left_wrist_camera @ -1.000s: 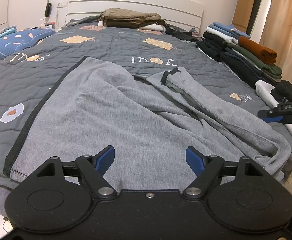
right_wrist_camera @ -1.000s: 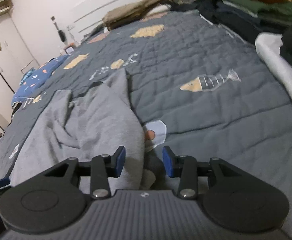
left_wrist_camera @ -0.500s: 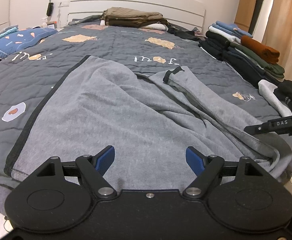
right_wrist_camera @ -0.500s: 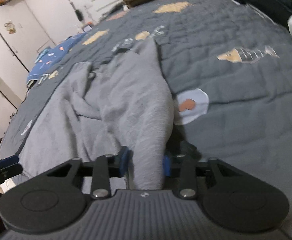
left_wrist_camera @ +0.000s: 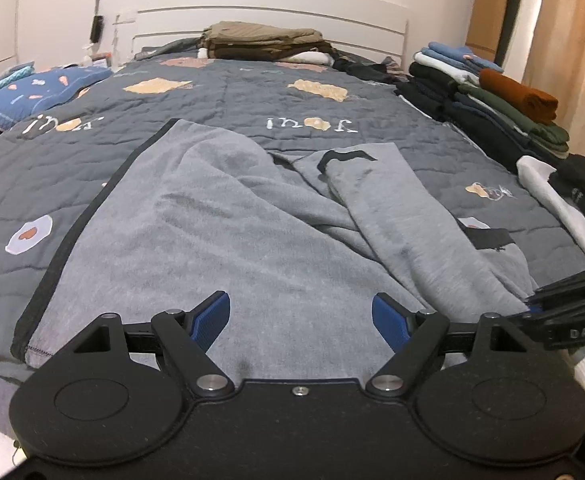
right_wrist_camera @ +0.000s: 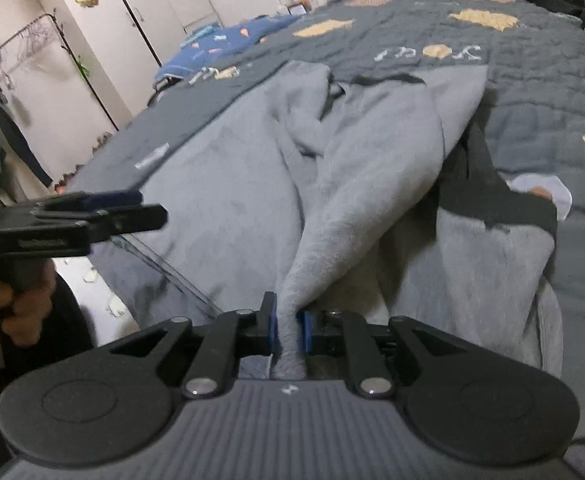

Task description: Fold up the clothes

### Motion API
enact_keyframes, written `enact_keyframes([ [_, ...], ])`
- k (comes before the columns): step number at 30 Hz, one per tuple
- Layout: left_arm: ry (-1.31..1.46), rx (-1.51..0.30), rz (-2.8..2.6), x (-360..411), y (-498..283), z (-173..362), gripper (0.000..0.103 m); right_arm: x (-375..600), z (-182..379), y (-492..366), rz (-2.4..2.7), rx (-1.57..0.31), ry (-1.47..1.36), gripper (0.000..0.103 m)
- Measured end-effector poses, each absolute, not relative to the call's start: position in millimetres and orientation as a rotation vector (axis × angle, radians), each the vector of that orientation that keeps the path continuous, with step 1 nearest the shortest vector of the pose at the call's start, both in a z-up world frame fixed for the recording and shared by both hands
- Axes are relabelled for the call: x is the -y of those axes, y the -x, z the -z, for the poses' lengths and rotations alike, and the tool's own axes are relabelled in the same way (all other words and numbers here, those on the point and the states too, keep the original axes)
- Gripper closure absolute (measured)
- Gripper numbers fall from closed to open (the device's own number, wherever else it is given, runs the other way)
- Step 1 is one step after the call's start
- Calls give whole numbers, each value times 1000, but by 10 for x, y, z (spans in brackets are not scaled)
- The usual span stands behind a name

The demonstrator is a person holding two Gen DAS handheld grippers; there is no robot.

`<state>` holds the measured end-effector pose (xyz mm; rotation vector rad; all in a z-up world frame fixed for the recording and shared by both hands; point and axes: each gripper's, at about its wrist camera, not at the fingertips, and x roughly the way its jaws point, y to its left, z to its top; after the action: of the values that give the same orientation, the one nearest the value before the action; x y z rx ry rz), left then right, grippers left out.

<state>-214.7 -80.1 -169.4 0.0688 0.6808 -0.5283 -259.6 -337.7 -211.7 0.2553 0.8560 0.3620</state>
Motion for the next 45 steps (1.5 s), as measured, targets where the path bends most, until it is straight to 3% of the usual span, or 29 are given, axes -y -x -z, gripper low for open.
enact_keyframes([
  [6,-74,-681,534,818,2146,1709,26,3707,1871,2729,-308,-786,-332,85],
  [10,-75,-675,536,816,2149,1711,26,4064,1727,2814,-203,-689,-395,73],
  [14,-80,-675,536,821,2150,1716,26,4389,1816,2798,-45,-684,-421,68],
  [41,-52,-644,844,1007,2423,1629,25,4334,2404,2326,27,-804,-459,60],
  [45,-53,-650,840,1005,2412,1643,25,4343,2437,2314,24,-792,-490,65],
])
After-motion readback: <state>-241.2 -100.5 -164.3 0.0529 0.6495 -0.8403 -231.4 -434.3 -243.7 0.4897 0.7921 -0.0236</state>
